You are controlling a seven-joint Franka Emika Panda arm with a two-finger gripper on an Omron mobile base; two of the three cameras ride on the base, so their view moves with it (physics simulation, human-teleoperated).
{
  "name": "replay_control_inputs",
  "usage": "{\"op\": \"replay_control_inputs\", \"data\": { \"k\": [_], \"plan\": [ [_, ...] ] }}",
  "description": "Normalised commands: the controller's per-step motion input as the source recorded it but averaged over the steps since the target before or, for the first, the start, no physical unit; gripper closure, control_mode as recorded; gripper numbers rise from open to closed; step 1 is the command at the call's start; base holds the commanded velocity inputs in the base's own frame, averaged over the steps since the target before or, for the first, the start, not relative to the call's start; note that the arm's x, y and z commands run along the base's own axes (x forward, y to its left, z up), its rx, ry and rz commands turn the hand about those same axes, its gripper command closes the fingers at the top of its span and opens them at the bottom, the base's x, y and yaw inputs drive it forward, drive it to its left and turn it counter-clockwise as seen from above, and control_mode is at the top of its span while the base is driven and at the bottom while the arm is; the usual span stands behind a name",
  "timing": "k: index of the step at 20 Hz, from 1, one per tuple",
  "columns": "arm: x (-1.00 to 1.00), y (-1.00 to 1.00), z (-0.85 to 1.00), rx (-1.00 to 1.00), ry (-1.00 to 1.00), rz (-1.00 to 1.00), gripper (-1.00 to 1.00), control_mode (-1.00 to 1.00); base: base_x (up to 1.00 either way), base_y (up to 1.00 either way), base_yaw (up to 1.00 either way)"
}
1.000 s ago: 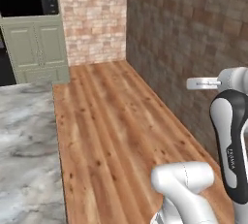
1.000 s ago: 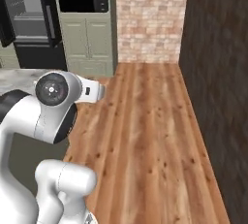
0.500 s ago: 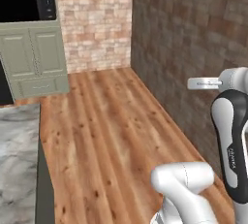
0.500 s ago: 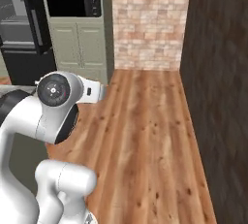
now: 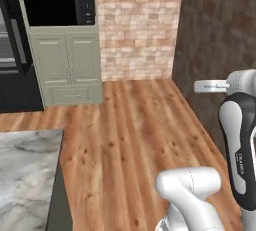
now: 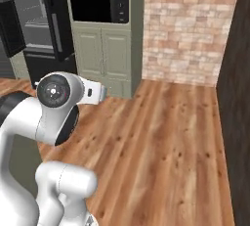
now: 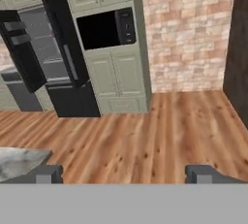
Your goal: Take the donuts from the fridge and place them on the empty tray on the dining counter.
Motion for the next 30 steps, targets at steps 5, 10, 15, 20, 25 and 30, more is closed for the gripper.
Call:
{"op": "replay_control_inputs", "data": {
  "k": [5,10,15,20,25,30],
  "plan": [
    [0.00,0.00,0.00,0.00,0.00,0.00,-1.00,1.00,1.00,-0.44,0.24],
    [0.00,0.00,0.00,0.00,0.00,0.00,-1.00,1.00,1.00,-0.07,0.63],
    [0.00,0.00,0.00,0.00,0.00,0.00,-1.00,1.00,1.00,-0.16,0.79],
    [0.00,0.00,0.00,0.00,0.00,0.00,-1.00,1.00,1.00,-0.20,0.77],
    [0.00,0.00,0.00,0.00,0.00,0.00,-1.00,1.00,1.00,-0.16,0.72],
    [0.00,0.00,0.00,0.00,0.00,0.00,-1.00,1.00,1.00,-0.24,0.57]
  ]
}}
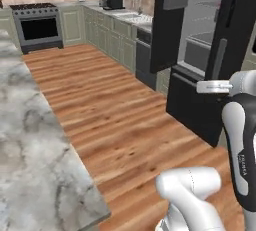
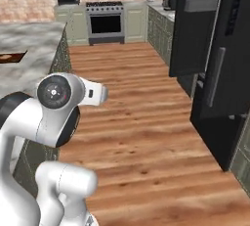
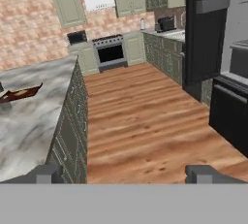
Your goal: Take the donuts from the fridge and place them on the empty tray on the dining counter.
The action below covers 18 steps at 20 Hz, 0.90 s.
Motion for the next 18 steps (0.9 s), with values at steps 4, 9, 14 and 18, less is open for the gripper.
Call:
{"op": "replay_control_inputs", "data": {
  "k": [4,9,14,18],
  "plan": [
    [0.00,0.00,0.00,0.00,0.00,0.00,-1.00,1.00,1.00,-0.48,0.42],
    [0.00,0.00,0.00,0.00,0.00,0.00,-1.00,1.00,1.00,-0.64,0.16],
    [0.00,0.00,0.00,0.00,0.00,0.00,-1.00,1.00,1.00,-0.74,0.01],
    [0.00,0.00,0.00,0.00,0.00,0.00,-1.00,1.00,1.00,-0.32,-0.13]
  ]
}}
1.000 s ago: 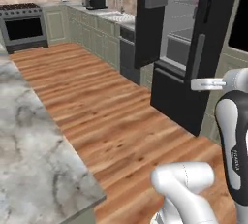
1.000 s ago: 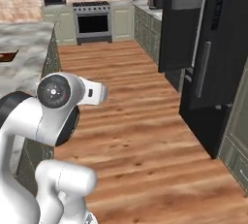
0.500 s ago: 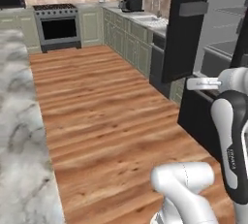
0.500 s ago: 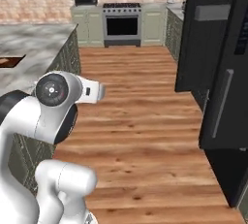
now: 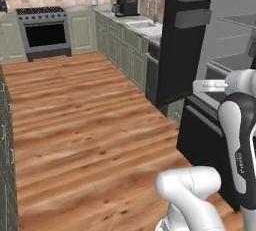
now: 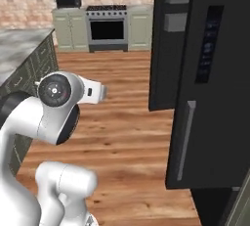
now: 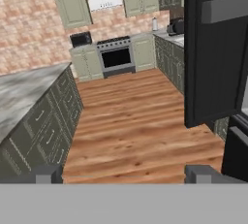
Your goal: Take the donuts from the fridge and place them on the empty tray on the dining counter.
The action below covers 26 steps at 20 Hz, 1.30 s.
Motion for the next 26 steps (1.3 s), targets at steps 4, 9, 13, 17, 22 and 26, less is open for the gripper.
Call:
{"op": "replay_control_inputs", "data": {
  "k": [4,9,13,17,22,26],
  "plan": [
    [0.00,0.00,0.00,0.00,0.00,0.00,-1.00,1.00,1.00,0.44,-0.34],
    [0.00,0.00,0.00,0.00,0.00,0.00,-1.00,1.00,0.37,0.09,-0.39],
    [0.00,0.00,0.00,0.00,0.00,0.00,-1.00,1.00,-0.05,0.00,-0.46],
    [0.00,0.00,0.00,0.00,0.00,0.00,-1.00,1.00,0.57,0.76,-0.39],
    [0.00,0.00,0.00,0.00,0.00,0.00,-1.00,1.00,0.92,1.00,-0.42],
    [0.00,0.00,0.00,0.00,0.00,0.00,-1.00,1.00,0.07,0.27,-0.38]
  ]
}}
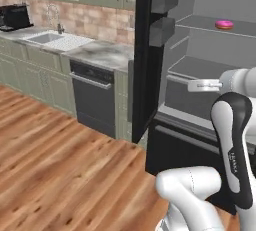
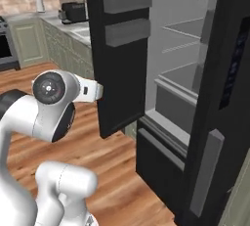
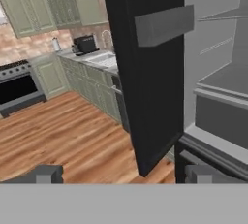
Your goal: Take the donuts from the fridge and place them on the empty tray on the dining counter.
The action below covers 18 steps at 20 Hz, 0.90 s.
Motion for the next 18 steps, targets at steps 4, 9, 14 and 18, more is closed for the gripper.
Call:
{"op": "replay_control_inputs", "data": {
  "k": [4,9,14,18],
  "plan": [
    [0.00,0.00,0.00,0.00,0.00,0.00,-1.00,1.00,0.05,0.12,-0.37],
    [0.00,0.00,0.00,0.00,0.00,0.00,-1.00,1.00,0.31,0.05,-0.39],
    [0.00,0.00,0.00,0.00,0.00,0.00,-1.00,1.00,0.65,0.18,-0.39],
    [0.00,0.00,0.00,0.00,0.00,0.00,-1.00,1.00,0.66,0.05,-0.29]
  ]
}}
